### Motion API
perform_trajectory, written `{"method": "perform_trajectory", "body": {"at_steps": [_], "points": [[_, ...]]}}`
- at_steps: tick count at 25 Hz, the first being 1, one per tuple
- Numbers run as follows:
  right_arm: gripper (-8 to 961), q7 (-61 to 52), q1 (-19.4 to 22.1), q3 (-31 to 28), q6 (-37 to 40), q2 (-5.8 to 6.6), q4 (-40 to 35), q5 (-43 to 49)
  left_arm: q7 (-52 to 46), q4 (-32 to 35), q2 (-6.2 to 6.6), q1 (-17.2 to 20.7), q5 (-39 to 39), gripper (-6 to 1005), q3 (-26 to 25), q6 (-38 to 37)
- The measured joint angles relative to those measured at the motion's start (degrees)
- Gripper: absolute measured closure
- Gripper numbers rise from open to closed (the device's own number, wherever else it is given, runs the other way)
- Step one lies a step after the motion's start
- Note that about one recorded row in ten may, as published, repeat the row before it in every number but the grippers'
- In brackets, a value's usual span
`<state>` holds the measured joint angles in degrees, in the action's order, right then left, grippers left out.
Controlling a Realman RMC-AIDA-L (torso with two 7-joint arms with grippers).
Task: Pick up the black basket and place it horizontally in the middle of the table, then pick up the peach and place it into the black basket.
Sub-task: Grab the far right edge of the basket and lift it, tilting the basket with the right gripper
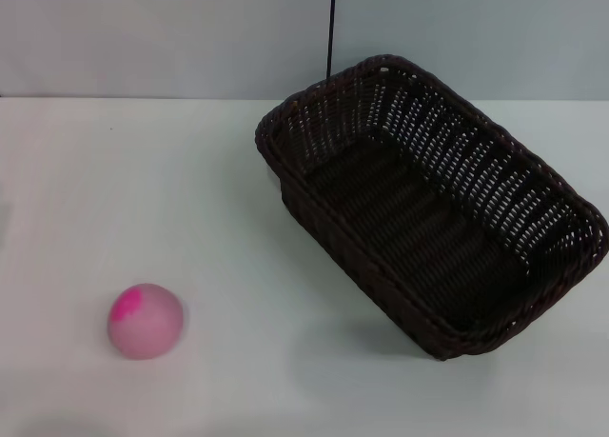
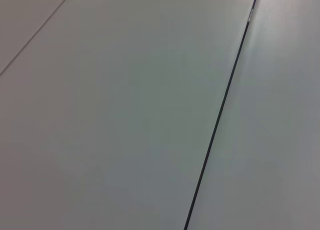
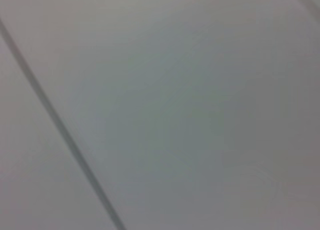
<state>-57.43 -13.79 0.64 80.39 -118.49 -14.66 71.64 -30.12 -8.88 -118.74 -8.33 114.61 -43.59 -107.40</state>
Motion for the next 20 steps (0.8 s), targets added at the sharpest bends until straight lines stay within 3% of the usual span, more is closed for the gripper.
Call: {"method": "perform_trajectory", "body": {"at_steps": [2, 5, 7, 9, 10, 11, 14, 15, 16, 20], "points": [[294, -1.4, 0.2, 1.7, 0.0, 0.06, -1.2, 0.0, 0.0, 0.0, 0.00, 0.0, 0.0, 172, 0.0, 0.0], [293, -10.4, 1.2, 10.4, 0.4, 0.86, -7.8, 1.2, -0.1, 0.0, 0.00, 0.1, 0.0, 172, 0.0, 0.1], [293, -12.7, 1.3, 11.7, 0.9, 1.23, -9.4, 2.3, -0.6, 0.0, 0.00, 0.1, 0.0, 172, 0.0, 0.3], [293, -18.9, 1.2, 13.4, 2.6, 2.33, -13.0, 6.2, -0.8, 0.0, 0.00, 0.1, 0.0, 172, 0.0, 0.3], [293, -25.8, 0.5, 13.9, 5.5, 3.62, -17.2, 11.5, -1.2, 0.0, 0.00, 0.1, 0.0, 172, 0.0, 0.4], [293, -25.8, 0.5, 13.9, 5.5, 3.62, -17.2, 11.5, -1.2, 0.0, 0.00, 0.1, 0.0, 172, 0.0, 0.4], [293, -35.6, -1.7, 14.1, 10.0, 5.60, -24.3, 19.9, -1.5, 0.0, 0.00, 0.1, -0.1, 172, 0.0, 0.5], [293, -42.9, -3.9, 14.1, 13.3, 7.01, -30.1, 26.8, -1.6, 0.0, 0.00, 0.0, -0.1, 172, 0.0, 0.6], [293, -42.9, -3.9, 14.1, 13.3, 7.01, -30.1, 26.8, -1.6, 0.0, 0.00, 0.0, -0.1, 172, 0.0, 0.6], [293, -57.7, -11.1, 15.6, 19.6, 9.69, -40.7, 41.1, -1.6, 0.0, 0.00, -0.2, -0.1, 172, 0.0, 0.8]]}}
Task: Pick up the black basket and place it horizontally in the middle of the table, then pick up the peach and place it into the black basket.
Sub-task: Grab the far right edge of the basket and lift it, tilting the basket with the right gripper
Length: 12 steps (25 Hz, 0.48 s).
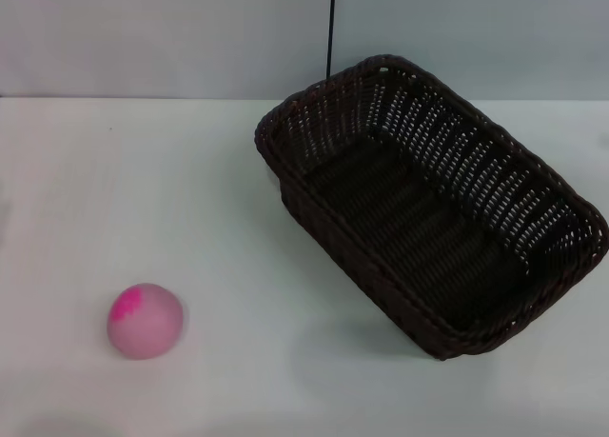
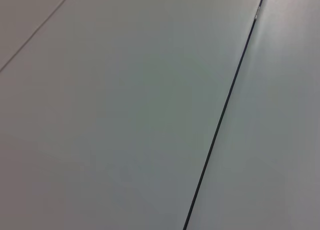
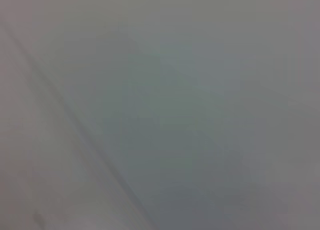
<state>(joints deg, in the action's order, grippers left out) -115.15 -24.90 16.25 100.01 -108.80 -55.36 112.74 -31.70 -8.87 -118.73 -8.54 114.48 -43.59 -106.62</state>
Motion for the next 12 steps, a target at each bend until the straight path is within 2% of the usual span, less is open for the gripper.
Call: {"method": "perform_trajectory", "body": {"at_steps": [1, 3, 5, 12], "points": [[294, 0.0, 0.0, 0.0, 0.0, 0.00, 0.0, 0.0, 0.0, 0.0, 0.00, 0.0, 0.0, 172, 0.0, 0.0], [294, -1.9, -2.6, 2.1, 1.2, 0.47, -2.2, 2.7, 0.0, -0.1, 0.00, 0.0, 0.0, 172, 0.0, 0.0], [227, -4.6, -5.6, 5.9, 1.1, 1.15, -3.4, 6.8, -0.4, -0.1, 0.00, 0.0, 0.1, 172, 0.3, 0.0], [180, -7.0, -11.4, 11.3, 0.2, 2.01, -2.7, 16.9, -0.8, -0.7, -0.10, 0.8, 0.1, 172, 1.4, 0.1]]}}
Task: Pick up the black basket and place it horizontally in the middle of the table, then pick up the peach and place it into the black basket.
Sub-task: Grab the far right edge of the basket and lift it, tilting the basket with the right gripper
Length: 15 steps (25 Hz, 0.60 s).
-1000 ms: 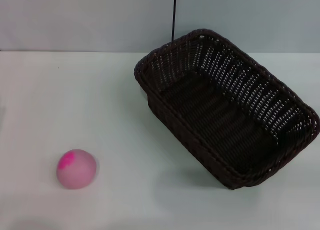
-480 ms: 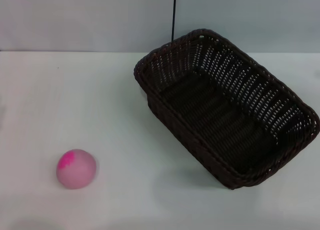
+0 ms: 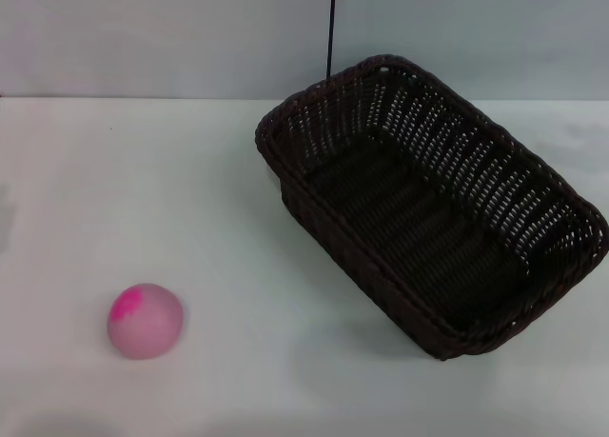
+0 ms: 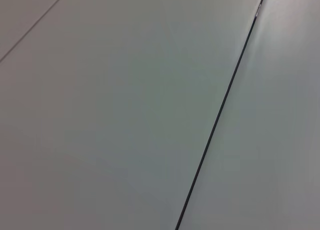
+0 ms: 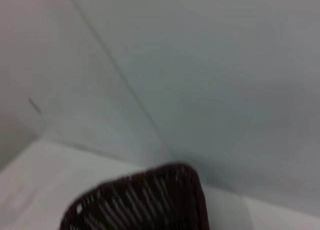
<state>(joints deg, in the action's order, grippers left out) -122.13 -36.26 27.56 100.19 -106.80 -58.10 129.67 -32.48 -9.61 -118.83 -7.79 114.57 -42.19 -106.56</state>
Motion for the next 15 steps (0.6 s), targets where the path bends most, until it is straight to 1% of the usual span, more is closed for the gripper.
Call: {"method": "perform_trajectory", "body": {"at_steps": [5, 8, 13, 15], "points": [[181, -0.5, -2.9, 3.8, -1.2, -0.14, 3.0, 4.9, -0.1, -0.1, 0.00, 0.3, 0.0, 172, 1.1, 0.0], [181, -0.8, -3.7, 5.9, -2.1, -0.16, 4.6, 6.5, -0.1, -0.3, 0.00, 0.7, 0.0, 172, 1.7, 0.0], [182, -0.9, -4.7, 9.4, -4.3, -0.64, 7.2, 8.8, -0.1, -0.3, 0.00, 0.8, 0.0, 172, 1.7, 0.0], [182, -0.9, -4.7, 9.9, -5.0, -0.65, 7.8, 8.8, -0.1, -0.6, 0.00, 1.2, 0.0, 172, 1.7, 0.0]]}}
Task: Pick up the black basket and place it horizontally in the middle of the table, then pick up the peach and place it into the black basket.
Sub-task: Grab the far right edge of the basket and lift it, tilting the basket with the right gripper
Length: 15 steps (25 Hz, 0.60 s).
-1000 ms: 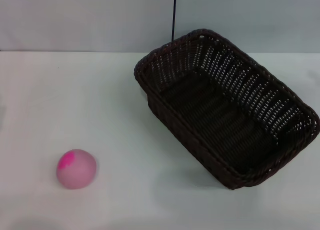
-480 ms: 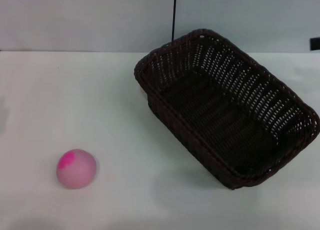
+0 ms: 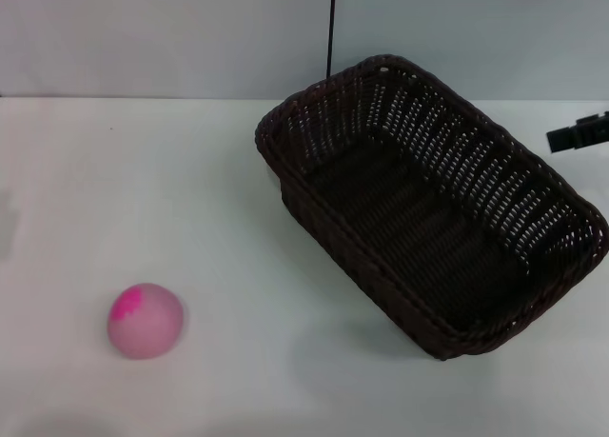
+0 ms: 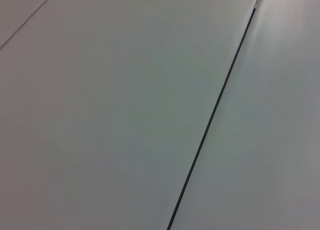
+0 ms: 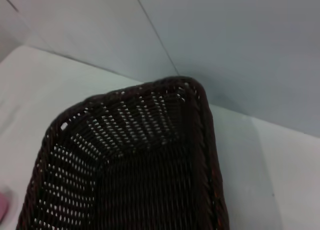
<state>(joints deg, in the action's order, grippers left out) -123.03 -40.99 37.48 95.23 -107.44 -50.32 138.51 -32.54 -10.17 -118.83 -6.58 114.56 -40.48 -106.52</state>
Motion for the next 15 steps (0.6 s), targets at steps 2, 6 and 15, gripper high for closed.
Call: {"method": "perform_trajectory", "body": {"at_steps": [2, 6, 15], "points": [[182, 0.1, -0.2, 0.4, -1.0, -0.01, 1.2, 0.1, 0.0, 0.0, 0.00, 0.0, 0.0, 172, 0.0, 0.0], [183, 0.5, -0.5, 1.5, -2.2, -0.01, 3.2, 0.4, 0.0, -0.1, 0.00, 0.1, 0.0, 172, 0.0, 0.2], [184, 1.1, -0.3, 4.9, -5.7, -1.32, 5.6, 0.6, -0.3, -0.1, 0.00, 0.2, 0.0, 172, 0.0, 0.8]]}}
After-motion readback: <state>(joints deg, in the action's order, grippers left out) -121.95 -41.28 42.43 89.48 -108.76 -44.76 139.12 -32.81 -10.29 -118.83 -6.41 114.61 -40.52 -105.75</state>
